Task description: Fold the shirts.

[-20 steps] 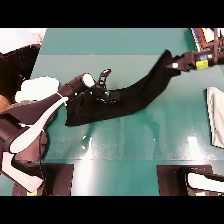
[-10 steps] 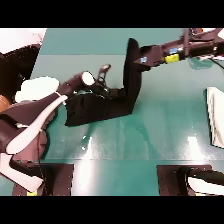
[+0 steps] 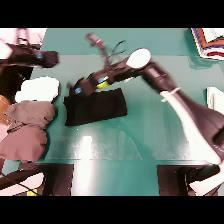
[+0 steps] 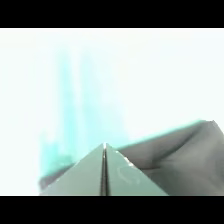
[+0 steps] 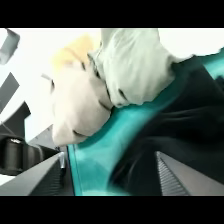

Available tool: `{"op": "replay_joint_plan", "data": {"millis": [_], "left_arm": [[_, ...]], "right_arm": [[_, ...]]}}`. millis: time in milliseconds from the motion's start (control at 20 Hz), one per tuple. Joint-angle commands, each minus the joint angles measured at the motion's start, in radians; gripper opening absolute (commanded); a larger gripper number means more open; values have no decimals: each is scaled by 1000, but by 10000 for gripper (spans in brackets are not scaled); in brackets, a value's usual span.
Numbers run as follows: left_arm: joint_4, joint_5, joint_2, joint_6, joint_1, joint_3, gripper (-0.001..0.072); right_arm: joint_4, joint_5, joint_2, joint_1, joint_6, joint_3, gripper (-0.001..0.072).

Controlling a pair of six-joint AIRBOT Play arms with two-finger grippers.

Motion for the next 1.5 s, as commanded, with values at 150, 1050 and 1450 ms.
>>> {"op": "replay_joint_plan", "data": {"millis": [150,1050,1450], "left_arm": [[35,-100,81,16,114,0,27],[-89,-107,80,53,111,-1,26],[-134,-129,80,52,106,-8,26]], "right_arm": [[-163,207,-121,-12,75,139,446],[-87,137,-62,-446,228,-439,657],[-29,140,-246,-267,188,-165,138]]}}
